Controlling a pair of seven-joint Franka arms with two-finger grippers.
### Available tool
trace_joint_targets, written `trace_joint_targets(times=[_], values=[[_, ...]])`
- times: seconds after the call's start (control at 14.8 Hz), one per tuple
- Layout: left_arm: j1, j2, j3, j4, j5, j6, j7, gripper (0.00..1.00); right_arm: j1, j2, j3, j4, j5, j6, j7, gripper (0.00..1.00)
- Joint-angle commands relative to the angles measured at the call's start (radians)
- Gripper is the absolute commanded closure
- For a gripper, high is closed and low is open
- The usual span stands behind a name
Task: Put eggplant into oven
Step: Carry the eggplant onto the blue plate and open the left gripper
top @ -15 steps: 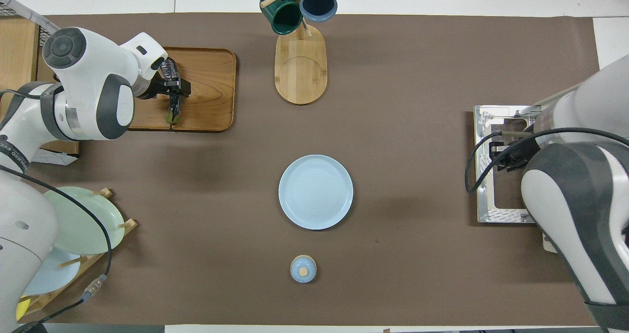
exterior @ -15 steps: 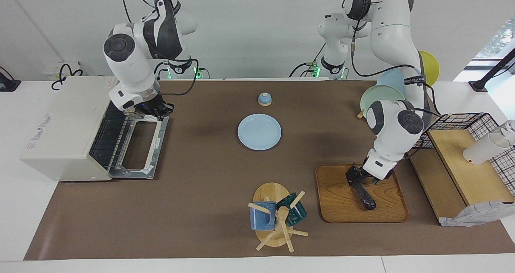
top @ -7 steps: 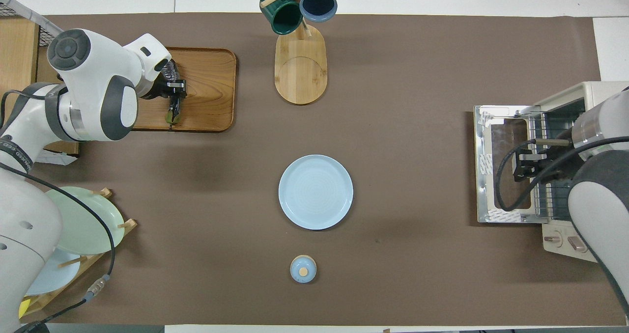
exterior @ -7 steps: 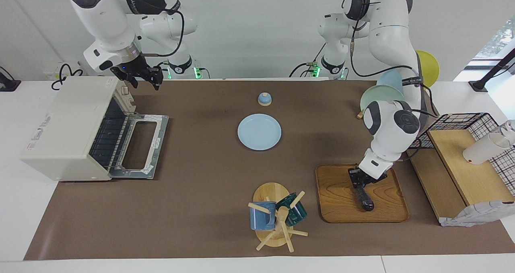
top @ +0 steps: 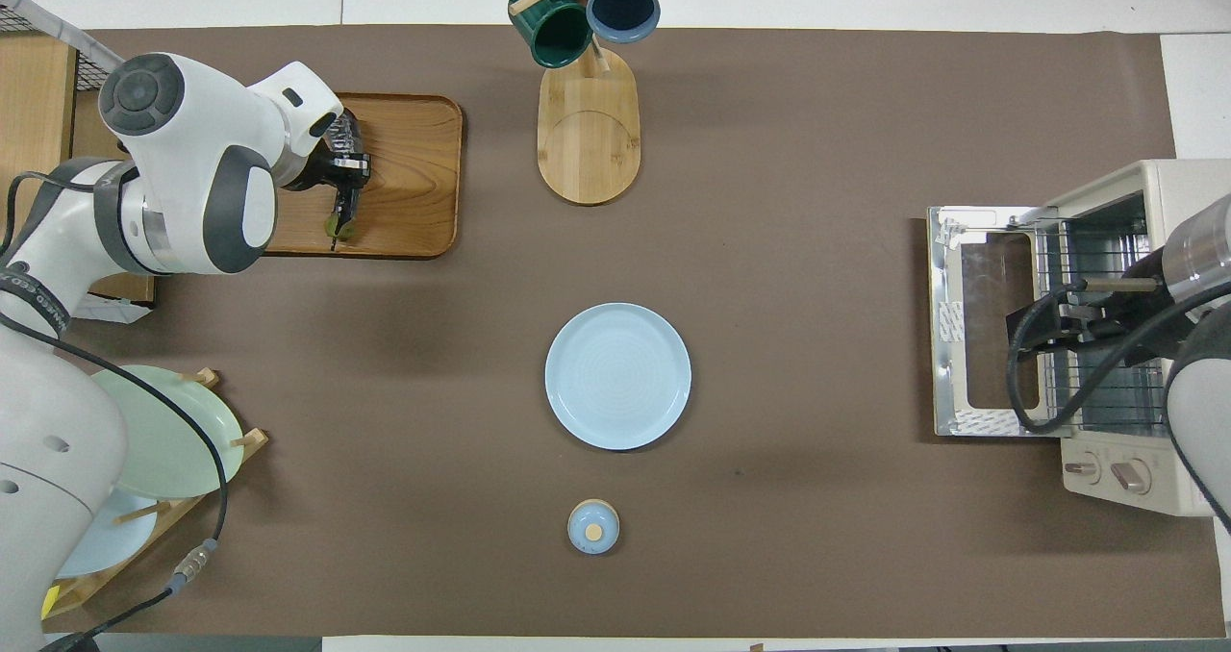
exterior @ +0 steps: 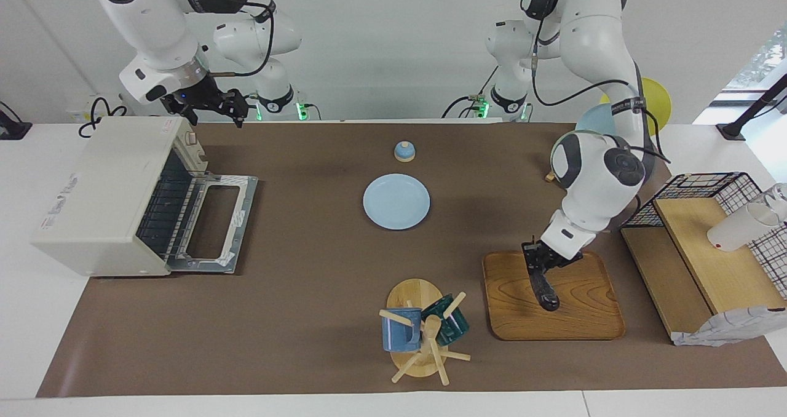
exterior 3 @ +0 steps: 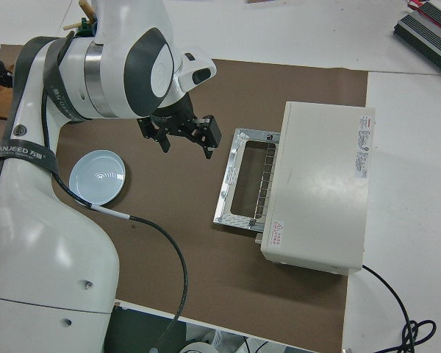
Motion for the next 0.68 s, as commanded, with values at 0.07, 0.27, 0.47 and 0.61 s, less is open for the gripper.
trace_joint_targets(times=[0.07,0.27,0.47,0.61], values=[[-0.194,-0.170,0.012,-0.062,-0.018,-0.150,-0.263,1.00,-0.006,0.015,0.005,0.051,-0.011,-0.021,-0.028,0.00],[-0.397,-0.214,0.012,-0.138,-0.018,-0.091,-0.466,1.00,-0.005,0.015,0.006,0.047,-0.002,-0.006,-0.030,0.00],[-0.528,-0.241,0.012,-0.267,-0.018,0.060,-0.558,1.00,-0.008,0.017,0.006,0.047,-0.002,0.027,-0.071,0.00],[-0.542,-0.270,0.012,-0.377,-0.018,0.143,-0.556,1.00,-0.008,0.017,0.005,0.047,-0.002,0.034,-0.071,0.00]])
